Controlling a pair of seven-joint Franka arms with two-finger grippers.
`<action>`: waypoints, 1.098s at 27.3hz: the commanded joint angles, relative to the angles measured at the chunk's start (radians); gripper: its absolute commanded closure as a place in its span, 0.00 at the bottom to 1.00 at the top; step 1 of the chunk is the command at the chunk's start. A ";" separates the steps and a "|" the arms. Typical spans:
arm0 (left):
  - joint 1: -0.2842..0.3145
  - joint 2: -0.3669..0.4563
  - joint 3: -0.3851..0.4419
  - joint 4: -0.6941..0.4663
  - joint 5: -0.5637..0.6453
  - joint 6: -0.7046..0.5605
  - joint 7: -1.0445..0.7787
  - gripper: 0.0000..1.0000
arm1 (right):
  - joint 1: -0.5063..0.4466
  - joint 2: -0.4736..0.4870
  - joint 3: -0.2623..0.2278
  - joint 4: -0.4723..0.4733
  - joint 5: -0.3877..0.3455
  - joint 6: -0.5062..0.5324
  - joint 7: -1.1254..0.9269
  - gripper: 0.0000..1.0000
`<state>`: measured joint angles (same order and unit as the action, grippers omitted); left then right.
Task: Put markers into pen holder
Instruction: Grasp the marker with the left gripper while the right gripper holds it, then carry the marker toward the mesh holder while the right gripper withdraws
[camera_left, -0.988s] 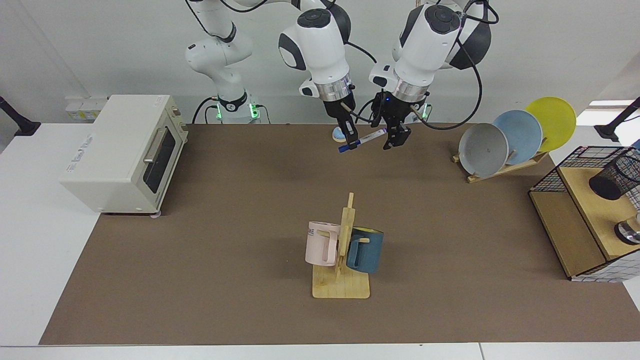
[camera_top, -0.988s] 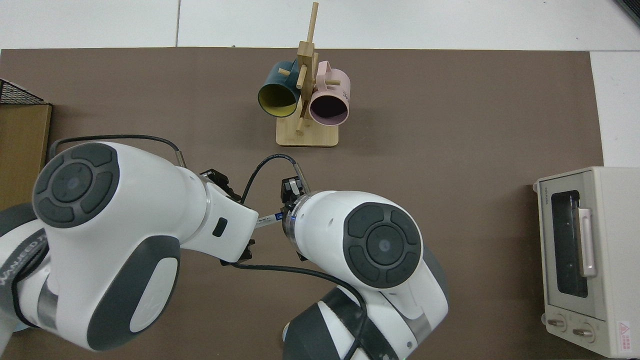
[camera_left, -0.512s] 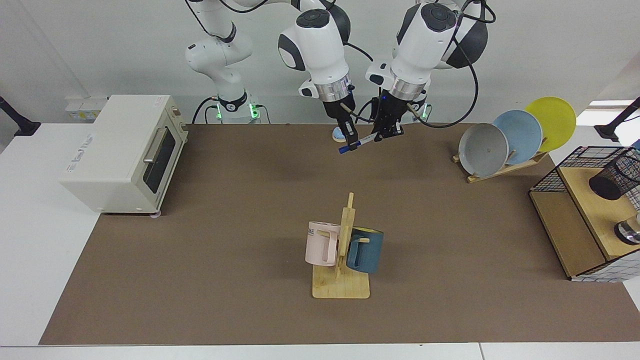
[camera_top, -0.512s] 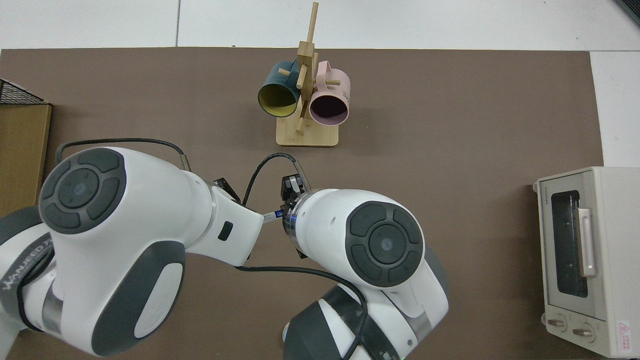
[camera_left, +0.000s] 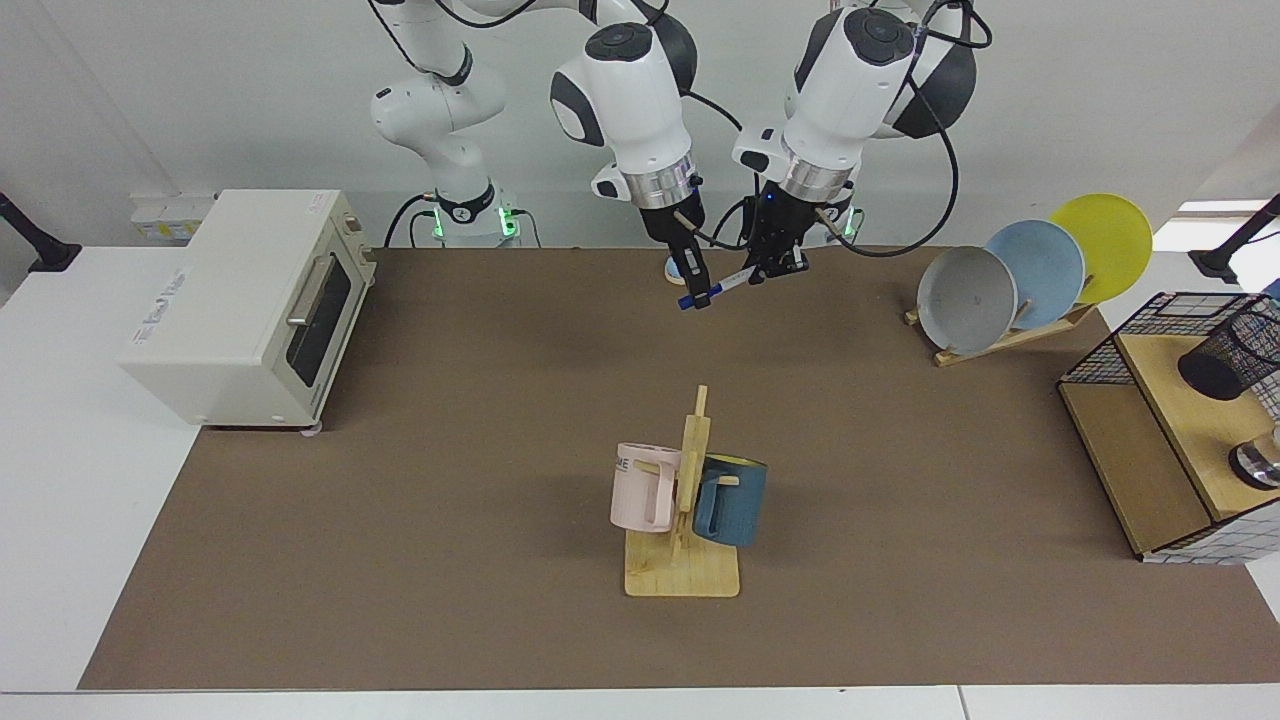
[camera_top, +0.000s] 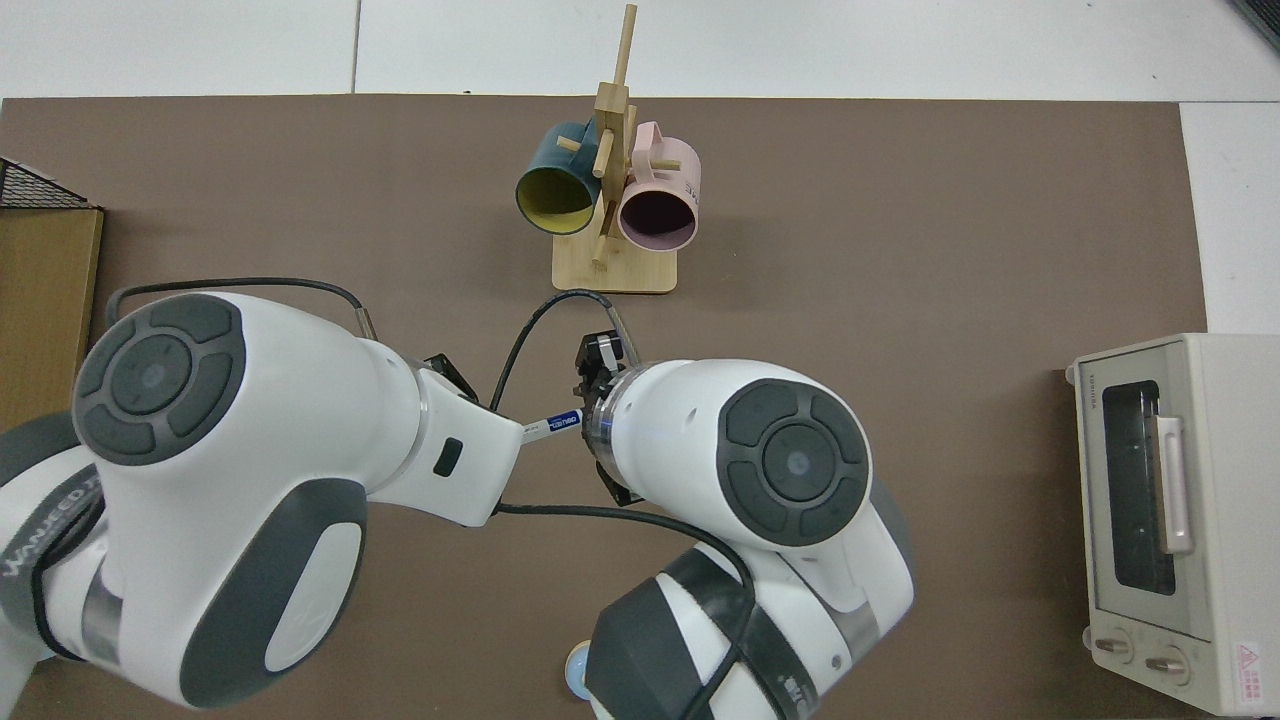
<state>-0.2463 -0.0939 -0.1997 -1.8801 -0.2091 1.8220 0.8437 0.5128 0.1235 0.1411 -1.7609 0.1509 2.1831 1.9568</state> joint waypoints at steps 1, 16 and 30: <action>0.002 -0.029 0.022 -0.036 0.008 0.008 -0.009 1.00 | -0.049 0.007 0.009 0.001 -0.007 0.011 -0.077 0.00; 0.143 -0.018 0.028 -0.024 0.192 -0.003 -0.048 1.00 | -0.189 -0.071 0.003 0.001 -0.014 -0.221 -0.878 0.00; 0.289 -0.004 0.028 0.048 0.418 -0.016 -0.063 1.00 | -0.287 -0.176 -0.005 0.006 -0.103 -0.440 -1.443 0.00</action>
<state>-0.0002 -0.0946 -0.1608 -1.8706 0.1266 1.8210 0.8003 0.2520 -0.0191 0.1261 -1.7514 0.0954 1.7989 0.6617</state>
